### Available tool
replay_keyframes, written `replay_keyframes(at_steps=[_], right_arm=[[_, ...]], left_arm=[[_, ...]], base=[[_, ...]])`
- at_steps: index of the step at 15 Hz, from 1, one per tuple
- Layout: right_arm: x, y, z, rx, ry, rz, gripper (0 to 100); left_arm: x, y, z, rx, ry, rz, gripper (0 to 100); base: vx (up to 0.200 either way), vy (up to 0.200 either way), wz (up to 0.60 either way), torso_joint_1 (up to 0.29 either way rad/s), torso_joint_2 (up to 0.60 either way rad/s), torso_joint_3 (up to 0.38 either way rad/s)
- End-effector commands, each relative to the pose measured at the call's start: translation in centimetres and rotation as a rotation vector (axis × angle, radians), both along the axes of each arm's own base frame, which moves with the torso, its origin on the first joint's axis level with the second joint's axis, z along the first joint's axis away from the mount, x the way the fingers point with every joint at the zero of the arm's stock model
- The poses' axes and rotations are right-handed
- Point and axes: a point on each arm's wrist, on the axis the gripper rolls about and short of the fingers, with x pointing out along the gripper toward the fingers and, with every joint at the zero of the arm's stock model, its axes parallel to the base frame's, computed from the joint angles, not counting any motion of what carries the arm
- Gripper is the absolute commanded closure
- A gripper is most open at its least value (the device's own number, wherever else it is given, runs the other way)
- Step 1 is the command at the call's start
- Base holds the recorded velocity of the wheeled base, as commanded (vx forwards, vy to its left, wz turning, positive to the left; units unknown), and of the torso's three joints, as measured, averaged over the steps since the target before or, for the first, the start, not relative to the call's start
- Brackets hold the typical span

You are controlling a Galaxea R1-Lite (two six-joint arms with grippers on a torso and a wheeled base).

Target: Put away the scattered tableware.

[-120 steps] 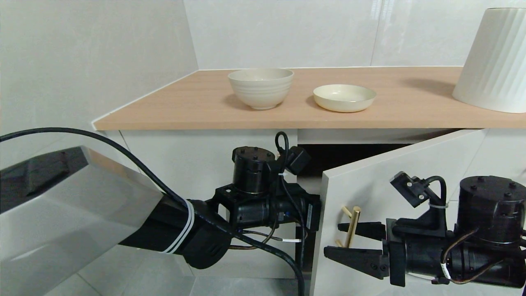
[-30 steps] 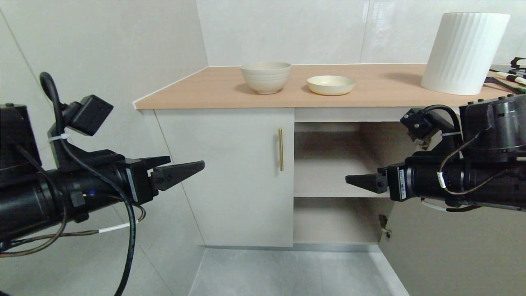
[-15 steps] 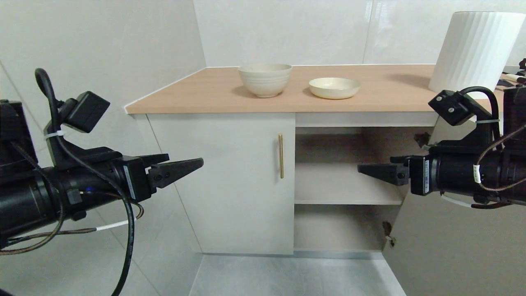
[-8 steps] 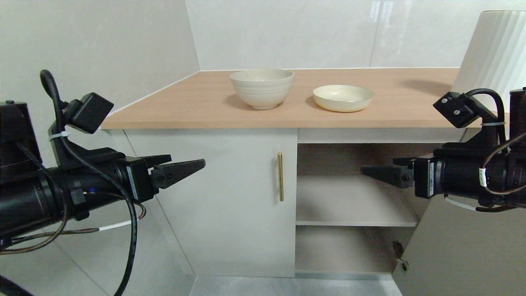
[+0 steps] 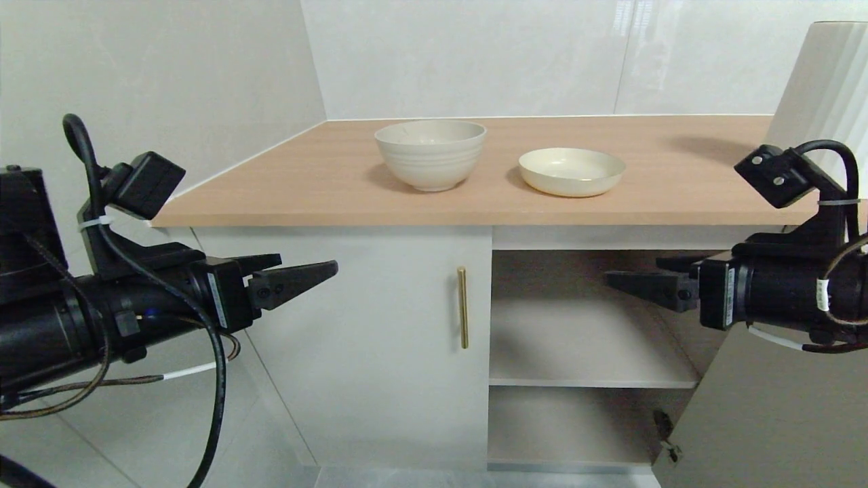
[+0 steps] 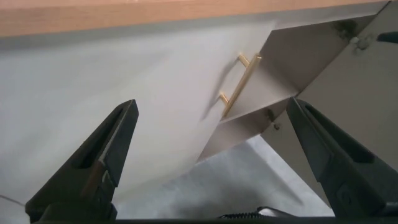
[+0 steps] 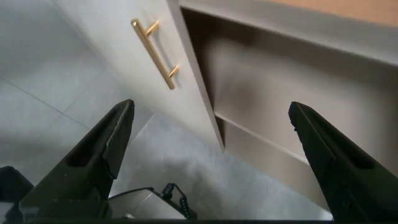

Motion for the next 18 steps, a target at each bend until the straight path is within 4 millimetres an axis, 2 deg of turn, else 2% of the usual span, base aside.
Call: replay_keyframes(at_steps=[1, 5, 12, 18], right_arm=[[-1.0, -0.2, 0.7, 0.016, -0.029, 0.014, 0], [-1.2, -0.2, 0.7, 0.015, -0.031, 0.021, 0], [-0.2, 0.4, -0.2, -0.004, 0.006, 0.019, 0], [1.5, 0.8, -1.4, -0.016, 0.033, -0.002, 0]], left_arm=[[0.1, 0.0, -0.1, 0.001, 0.003, 0.000, 0], [0.2, 0.0, -0.1, 0.001, 0.006, 0.000, 0], [0.5, -0.1, -0.5, 0.005, 0.021, -0.001, 0], [1.1, -0.3, -0.8, 0.007, 0.028, -0.001, 0]], base=[[0.000, 0.000, 0.00, 0.017, -0.27, -0.295], [0.000, 0.000, 0.00, 0.051, -0.39, -0.345], [0.000, 0.000, 0.00, 0.129, -0.48, -0.329], [0.000, 0.000, 0.00, 0.174, -0.48, -0.308]])
